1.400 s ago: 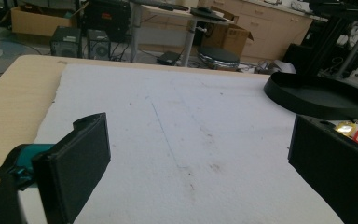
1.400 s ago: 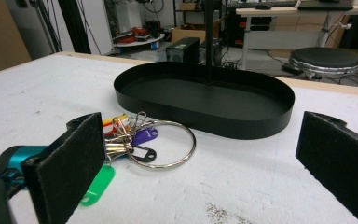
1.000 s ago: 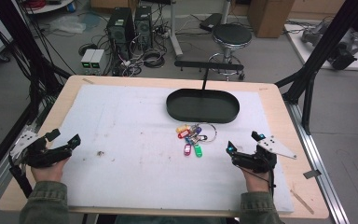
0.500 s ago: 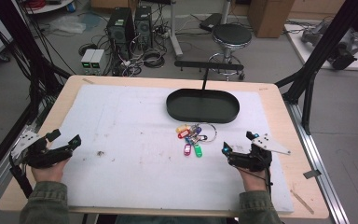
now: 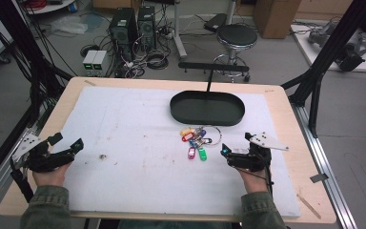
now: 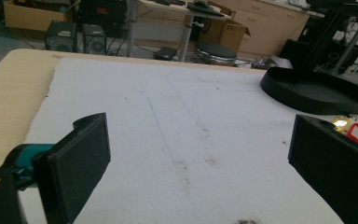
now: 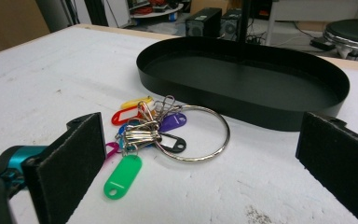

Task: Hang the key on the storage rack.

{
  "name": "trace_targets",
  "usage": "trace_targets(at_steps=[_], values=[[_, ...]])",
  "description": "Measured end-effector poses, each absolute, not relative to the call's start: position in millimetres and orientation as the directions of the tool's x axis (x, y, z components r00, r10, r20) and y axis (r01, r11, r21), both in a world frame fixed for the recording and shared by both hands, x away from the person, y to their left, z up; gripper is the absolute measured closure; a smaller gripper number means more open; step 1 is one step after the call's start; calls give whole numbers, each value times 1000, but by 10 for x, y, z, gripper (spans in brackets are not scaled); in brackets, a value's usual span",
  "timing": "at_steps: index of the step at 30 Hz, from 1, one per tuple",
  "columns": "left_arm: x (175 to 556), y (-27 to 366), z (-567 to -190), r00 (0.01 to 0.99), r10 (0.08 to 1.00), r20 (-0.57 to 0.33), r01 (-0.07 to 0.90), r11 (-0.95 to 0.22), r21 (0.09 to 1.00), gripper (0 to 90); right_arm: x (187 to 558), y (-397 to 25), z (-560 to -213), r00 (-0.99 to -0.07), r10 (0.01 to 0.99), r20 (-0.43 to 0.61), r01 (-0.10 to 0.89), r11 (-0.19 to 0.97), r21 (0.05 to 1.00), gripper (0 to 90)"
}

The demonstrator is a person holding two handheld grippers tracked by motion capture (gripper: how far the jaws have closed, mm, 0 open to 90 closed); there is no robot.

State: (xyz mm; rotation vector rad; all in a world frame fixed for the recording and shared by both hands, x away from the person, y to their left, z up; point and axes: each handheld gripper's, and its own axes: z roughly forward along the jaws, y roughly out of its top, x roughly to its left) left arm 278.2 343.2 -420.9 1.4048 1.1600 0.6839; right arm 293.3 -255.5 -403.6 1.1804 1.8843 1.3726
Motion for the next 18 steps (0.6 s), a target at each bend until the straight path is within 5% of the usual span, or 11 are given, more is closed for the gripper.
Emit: trace_targets(at_steps=[18], values=[[2790,3432,-4212,344,914,-215,261,127,957,60,3190,-2389,-3964,-525,844,106,395,131,909,5]])
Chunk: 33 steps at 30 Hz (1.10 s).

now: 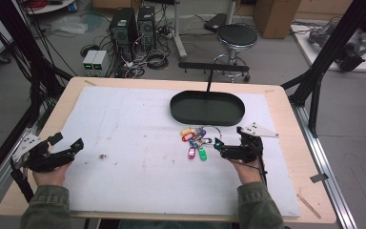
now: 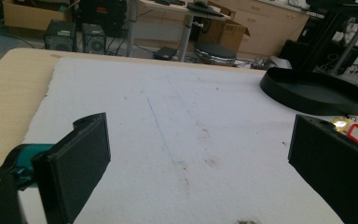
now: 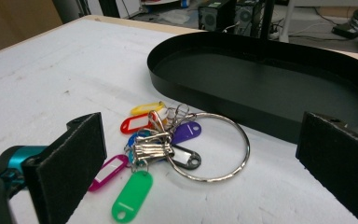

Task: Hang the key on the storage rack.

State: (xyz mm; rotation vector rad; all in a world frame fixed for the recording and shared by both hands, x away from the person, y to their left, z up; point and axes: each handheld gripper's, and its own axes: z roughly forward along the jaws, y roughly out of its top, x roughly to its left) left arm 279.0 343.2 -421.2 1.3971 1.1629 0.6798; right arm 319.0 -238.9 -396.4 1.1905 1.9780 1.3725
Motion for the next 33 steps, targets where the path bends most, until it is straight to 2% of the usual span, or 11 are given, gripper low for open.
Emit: trace_targets(at_steps=[33], values=[[2803,3442,-4217,350,910,-223,263,133,956,60,3636,-1968,-3932,-588,802,105,467,231,854,6]])
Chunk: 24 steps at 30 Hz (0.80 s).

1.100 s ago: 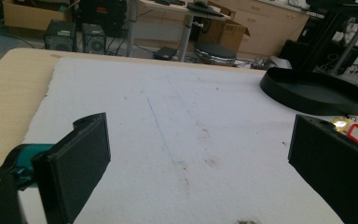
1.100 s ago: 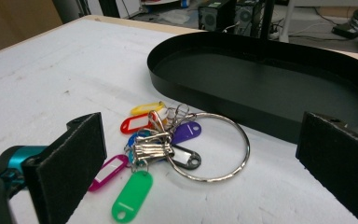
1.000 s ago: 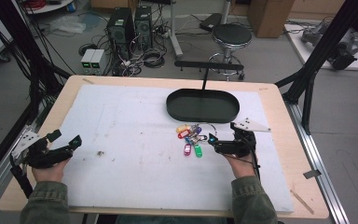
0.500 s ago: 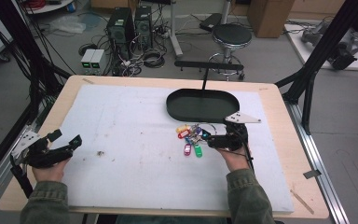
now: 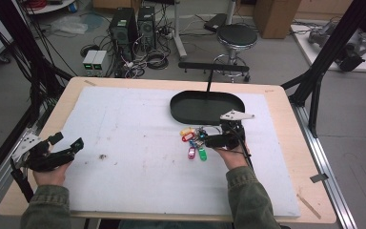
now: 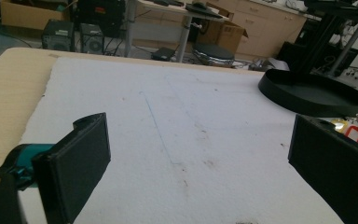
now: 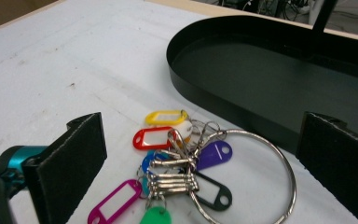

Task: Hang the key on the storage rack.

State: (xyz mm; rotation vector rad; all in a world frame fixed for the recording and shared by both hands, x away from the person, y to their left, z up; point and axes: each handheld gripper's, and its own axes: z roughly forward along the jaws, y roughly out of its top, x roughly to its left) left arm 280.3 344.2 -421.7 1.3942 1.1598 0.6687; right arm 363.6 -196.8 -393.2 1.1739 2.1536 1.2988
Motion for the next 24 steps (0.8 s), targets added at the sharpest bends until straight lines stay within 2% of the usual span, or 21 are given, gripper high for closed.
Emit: trace_targets(at_steps=[24], values=[[2818,3435,-4219,356,907,-223,257,134,957,60,3985,-1746,-4199,-603,787,130,563,305,768,6]])
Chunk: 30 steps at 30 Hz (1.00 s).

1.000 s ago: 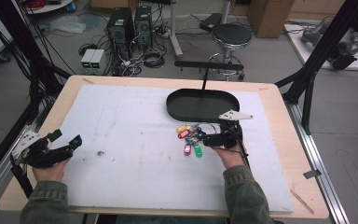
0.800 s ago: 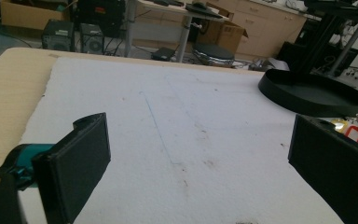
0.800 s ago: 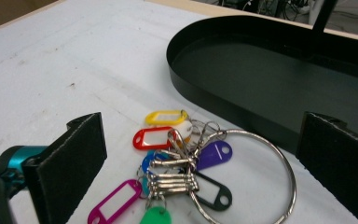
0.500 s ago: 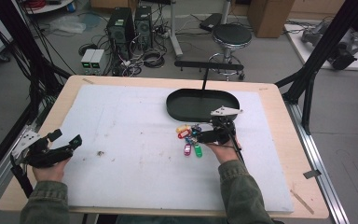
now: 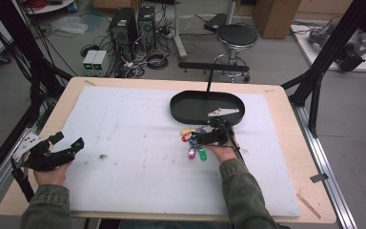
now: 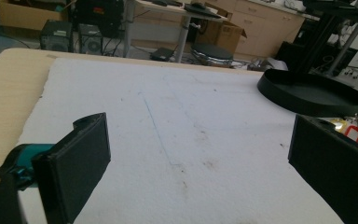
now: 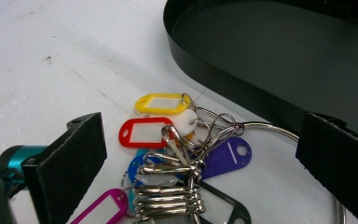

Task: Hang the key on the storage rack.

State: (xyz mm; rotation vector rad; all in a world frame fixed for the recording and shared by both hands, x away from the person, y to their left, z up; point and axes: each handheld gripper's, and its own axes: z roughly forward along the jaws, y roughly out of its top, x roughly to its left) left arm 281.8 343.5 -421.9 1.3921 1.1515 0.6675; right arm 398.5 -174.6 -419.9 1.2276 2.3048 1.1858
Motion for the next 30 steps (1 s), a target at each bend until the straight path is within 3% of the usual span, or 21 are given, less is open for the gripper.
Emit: trace_targets(at_steps=[14,20,30], values=[[2823,3433,-4222,358,906,-224,262,133,956,60,4134,-1642,-4339,-619,777,115,583,357,730,7],[2831,3434,-4226,361,904,-231,266,138,954,60,4163,-1638,-4379,-624,771,126,590,359,723,57],[2833,3432,-4227,365,903,-228,269,132,954,60,4206,-1706,-4391,-655,738,161,588,364,722,305]])
